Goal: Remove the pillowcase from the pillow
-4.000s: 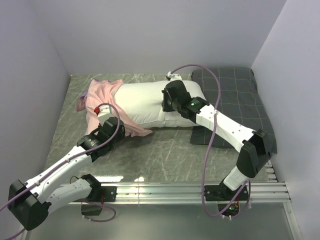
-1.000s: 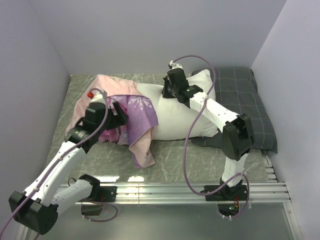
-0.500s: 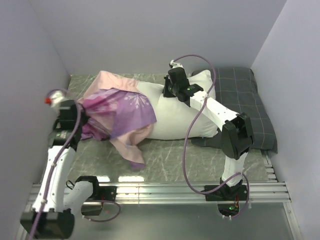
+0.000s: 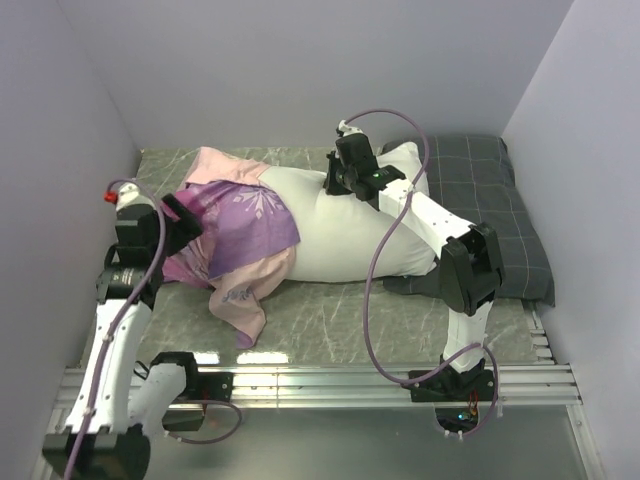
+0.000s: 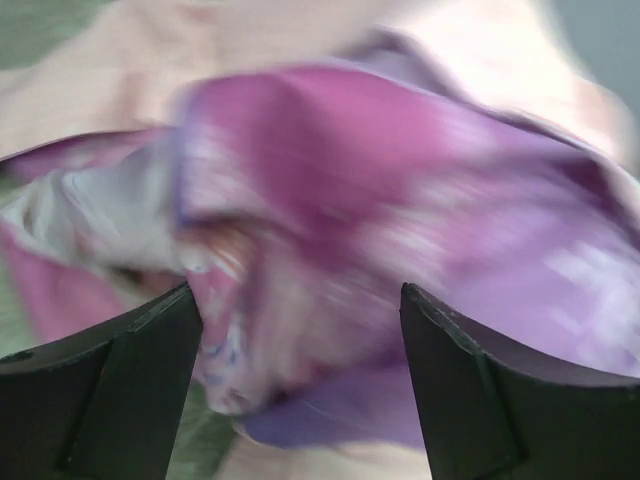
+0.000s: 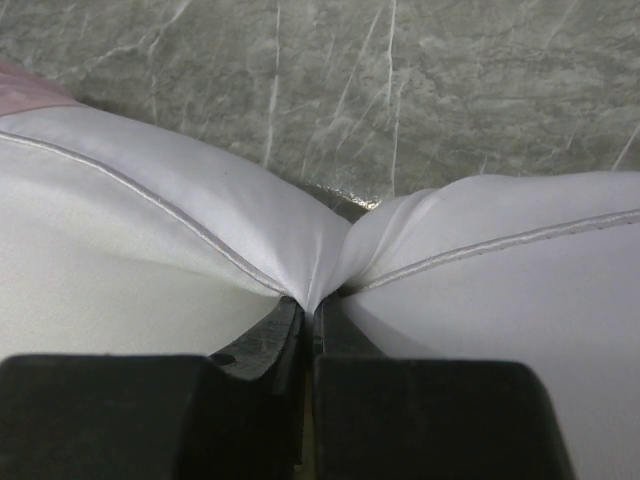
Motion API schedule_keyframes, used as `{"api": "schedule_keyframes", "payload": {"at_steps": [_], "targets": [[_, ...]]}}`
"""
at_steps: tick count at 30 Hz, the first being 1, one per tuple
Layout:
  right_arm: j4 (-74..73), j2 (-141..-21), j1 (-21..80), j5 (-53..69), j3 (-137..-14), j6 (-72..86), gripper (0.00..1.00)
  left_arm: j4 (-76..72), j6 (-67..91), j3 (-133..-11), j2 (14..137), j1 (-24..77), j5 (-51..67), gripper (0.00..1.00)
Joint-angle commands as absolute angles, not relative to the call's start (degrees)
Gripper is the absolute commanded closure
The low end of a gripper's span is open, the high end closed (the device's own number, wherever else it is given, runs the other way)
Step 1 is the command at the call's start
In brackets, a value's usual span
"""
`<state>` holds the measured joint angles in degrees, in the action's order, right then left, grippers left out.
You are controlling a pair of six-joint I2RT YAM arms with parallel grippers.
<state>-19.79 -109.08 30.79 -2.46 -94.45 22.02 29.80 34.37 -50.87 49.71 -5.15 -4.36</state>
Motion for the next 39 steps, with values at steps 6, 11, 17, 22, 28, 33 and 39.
{"api": "schedule_keyframes", "payload": {"at_steps": [6, 11, 17, 22, 28, 33, 39], "targets": [[-24.61, -109.86, 29.97, -5.19, -96.33, 20.57, 1.0, 27.78, 34.53, -53.45, 47.19, 20.34, -13.43, 0.15], [-25.05, -110.04, 30.41, -5.62, -96.59, 20.48, 1.0, 25.23, 36.82, -51.85, 54.39, 32.15, -20.91, 0.11], [-25.14, -110.21, 31.02, -5.71, -96.59, 20.39, 1.0, 26.97, 38.14, -53.96, 63.8, 37.0, -29.16, 0.22], [-25.22, -109.78, 31.03, -6.33, -96.33, 19.69, 1.0, 34.09, 39.64, -56.6, 64.34, 34.29, -38.4, 0.88], [-24.87, -108.98, 30.94, -7.03, -95.19, 19.07, 1.0, 33.84, 36.39, -53.88, 50.22, 14.44, -34.8, 1.0], [-25.23, -109.95, 31.02, -6.68, -95.98, 18.98, 1.0, 31.38, 34.81, -51.51, 46.84, -1.83, -19.58, 1.0], [-24.53, -107.06, 32.6, -6.85, -95.19, 16.53, 0.64, 26.55, 37.44, -46.33, 51.15, -2.55, -10.73, 1.0]]}}
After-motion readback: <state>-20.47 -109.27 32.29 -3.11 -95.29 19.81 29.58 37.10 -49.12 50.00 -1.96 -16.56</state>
